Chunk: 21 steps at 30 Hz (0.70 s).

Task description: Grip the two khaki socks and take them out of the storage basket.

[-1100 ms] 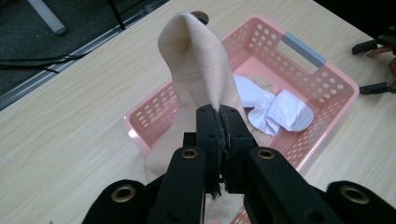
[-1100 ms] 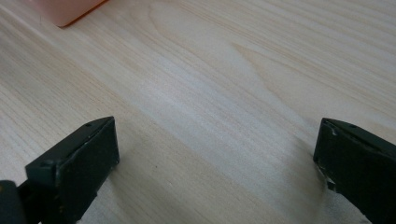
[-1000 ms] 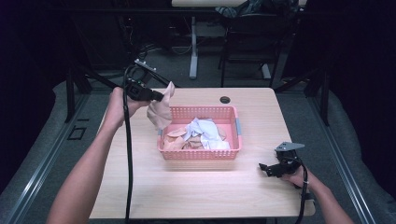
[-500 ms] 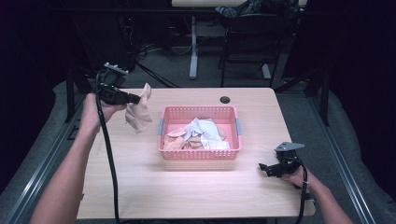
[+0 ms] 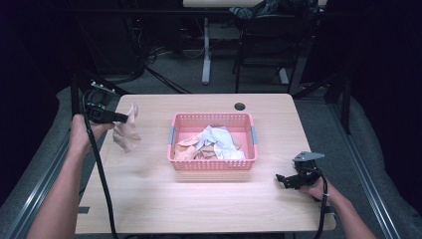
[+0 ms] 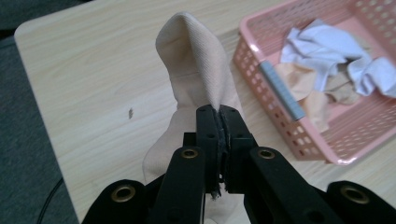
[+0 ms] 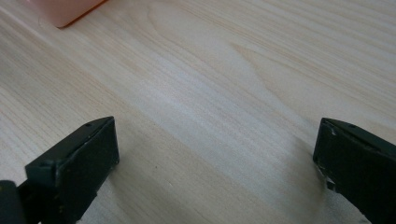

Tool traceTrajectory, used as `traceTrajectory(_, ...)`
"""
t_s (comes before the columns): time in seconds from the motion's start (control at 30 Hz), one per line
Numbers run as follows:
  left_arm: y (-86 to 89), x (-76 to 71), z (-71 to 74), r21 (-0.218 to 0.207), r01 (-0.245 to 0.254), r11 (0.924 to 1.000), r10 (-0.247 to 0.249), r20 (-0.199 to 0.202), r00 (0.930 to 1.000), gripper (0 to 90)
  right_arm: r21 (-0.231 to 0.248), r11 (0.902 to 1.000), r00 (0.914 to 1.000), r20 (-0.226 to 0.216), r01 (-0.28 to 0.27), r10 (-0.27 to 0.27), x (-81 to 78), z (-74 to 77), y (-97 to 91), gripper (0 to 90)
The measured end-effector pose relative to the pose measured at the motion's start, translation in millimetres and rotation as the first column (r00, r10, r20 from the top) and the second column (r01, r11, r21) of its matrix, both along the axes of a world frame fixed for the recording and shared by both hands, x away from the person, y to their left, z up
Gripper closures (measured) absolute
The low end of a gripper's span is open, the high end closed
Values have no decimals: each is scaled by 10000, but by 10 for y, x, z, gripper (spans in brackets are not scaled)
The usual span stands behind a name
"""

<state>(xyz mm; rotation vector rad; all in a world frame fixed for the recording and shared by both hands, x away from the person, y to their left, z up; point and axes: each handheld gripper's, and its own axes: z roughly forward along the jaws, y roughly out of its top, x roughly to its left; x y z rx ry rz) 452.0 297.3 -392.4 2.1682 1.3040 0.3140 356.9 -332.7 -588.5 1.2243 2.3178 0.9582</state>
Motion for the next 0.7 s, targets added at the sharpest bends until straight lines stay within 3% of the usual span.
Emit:
traceTrajectory(0.1,71,28,-148,45,-357,9994,358,-223,9991,877,1,10000,10000,-4,-9,9,1,0,0,0)
traceTrajectory(0.3,95,94,-348,-57,-549,9985,545,-604,9967,878,-40,10000,10000,-4,5,-5,1,1,0,0)
traceTrajectory(0.4,53,148,-494,228,-615,9978,632,-800,9948,878,-55,10000,10000,-3,10,-10,1,1,0,0)
traceTrajectory(0.43,21,183,-604,406,-641,9971,677,-962,9931,878,-53,10000,10000,-2,10,-10,1,1,0,0)
traceTrajectory(0.5,8,200,-665,528,-660,9964,713,-1060,9918,878,-13,10000,10000,-12,-8,8,1,1,0,0)
traceTrajectory(0.6,-15,266,-915,888,-644,9940,777,-1548,9849,878,-57,10000,10000,-2,6,-6,2,1,-1,0)
traceTrajectory(0.7,-23,288,-1033,893,-768,9930,915,-1746,9804,877,-56,10000,10000,6,21,-21,2,1,0,0)
